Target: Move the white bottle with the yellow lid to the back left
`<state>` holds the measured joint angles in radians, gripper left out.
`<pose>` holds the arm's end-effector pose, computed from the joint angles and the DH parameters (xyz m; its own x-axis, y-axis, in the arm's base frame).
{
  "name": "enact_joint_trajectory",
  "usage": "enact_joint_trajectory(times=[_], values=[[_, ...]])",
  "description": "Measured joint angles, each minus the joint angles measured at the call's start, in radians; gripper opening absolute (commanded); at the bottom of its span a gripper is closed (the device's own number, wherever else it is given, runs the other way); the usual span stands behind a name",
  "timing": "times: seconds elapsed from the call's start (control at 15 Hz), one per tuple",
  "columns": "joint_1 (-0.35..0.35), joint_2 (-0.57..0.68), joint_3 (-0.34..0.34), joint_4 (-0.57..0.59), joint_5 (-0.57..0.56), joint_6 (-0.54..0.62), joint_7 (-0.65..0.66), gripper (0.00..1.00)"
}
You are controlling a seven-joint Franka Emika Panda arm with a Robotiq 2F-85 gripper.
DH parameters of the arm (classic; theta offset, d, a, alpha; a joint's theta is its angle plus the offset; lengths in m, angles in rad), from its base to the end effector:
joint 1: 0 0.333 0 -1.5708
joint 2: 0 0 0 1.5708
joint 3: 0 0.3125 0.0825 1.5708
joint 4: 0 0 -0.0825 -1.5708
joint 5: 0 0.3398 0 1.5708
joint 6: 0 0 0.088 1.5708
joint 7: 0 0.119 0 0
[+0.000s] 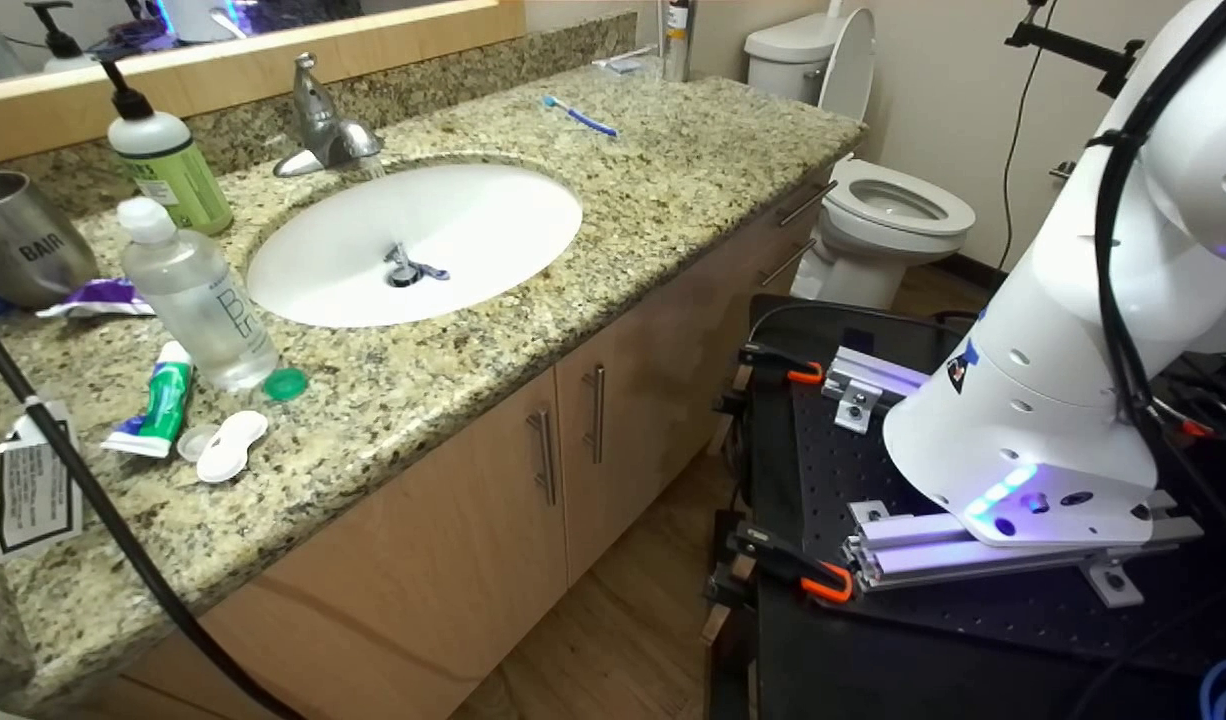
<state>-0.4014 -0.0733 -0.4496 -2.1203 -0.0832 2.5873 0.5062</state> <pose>0.3511 -0.4065 0.5075 0.1809 -0.8671 0.4642 -0.9287 -0.3059 -0.2095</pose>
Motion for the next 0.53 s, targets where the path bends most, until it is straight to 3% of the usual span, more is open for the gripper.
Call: enact_joint_trajectory(times=[0.07,0.13,0.27,0.33,0.53], values=[[0.007,0.018,0.036,-0.021,-0.055,0.079,0.082,0.07],[0.011,0.046,0.064,-0.034,-0.127,0.128,0.177,0.26],[0.022,0.102,0.088,-0.034,-0.241,0.108,0.321,0.26],[0.025,0.119,0.088,-0.032,-0.254,0.107,0.340,0.07],[0.025,0.125,0.084,-0.030,-0.254,0.106,0.331,0.07]])
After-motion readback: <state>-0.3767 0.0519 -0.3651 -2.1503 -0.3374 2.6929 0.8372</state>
